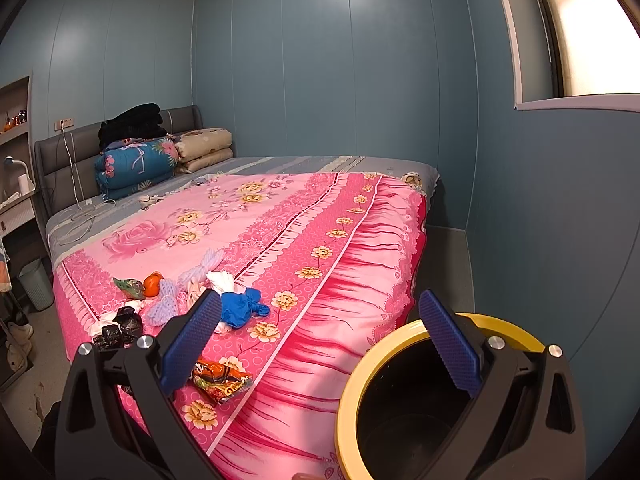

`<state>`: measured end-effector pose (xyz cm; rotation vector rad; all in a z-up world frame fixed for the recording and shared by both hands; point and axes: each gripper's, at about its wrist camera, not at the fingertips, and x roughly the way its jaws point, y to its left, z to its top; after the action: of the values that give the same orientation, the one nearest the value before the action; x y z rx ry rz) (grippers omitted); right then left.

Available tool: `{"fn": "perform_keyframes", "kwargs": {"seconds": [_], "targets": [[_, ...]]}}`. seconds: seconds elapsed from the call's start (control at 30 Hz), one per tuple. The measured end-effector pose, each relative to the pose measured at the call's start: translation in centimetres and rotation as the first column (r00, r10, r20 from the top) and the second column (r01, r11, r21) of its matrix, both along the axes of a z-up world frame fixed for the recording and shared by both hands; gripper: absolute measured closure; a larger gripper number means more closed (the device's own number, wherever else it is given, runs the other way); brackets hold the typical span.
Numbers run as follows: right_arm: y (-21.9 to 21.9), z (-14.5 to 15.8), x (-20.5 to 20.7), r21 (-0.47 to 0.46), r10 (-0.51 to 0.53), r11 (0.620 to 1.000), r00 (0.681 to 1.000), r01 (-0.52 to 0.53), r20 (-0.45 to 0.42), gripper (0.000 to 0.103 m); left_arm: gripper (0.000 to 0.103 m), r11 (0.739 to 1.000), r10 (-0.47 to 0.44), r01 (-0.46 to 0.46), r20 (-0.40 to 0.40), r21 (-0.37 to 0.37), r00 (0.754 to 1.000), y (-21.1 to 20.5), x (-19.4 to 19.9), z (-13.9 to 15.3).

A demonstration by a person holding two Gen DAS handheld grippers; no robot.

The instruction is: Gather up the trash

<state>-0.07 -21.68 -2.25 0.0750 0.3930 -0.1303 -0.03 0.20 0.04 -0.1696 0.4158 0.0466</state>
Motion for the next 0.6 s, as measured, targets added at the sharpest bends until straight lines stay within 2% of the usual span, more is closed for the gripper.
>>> {"fn": "perform_keyframes", "kwargs": {"seconds": [0.6], "targets": [[-0.03,-0.04,0.09,0.0,0.0,1.0,1.0,0.0,-0.002,0.008,0.008,1.0,0.0,0.0,-0.002,0.0,1.0,0.02,0.05,0.04]]}}
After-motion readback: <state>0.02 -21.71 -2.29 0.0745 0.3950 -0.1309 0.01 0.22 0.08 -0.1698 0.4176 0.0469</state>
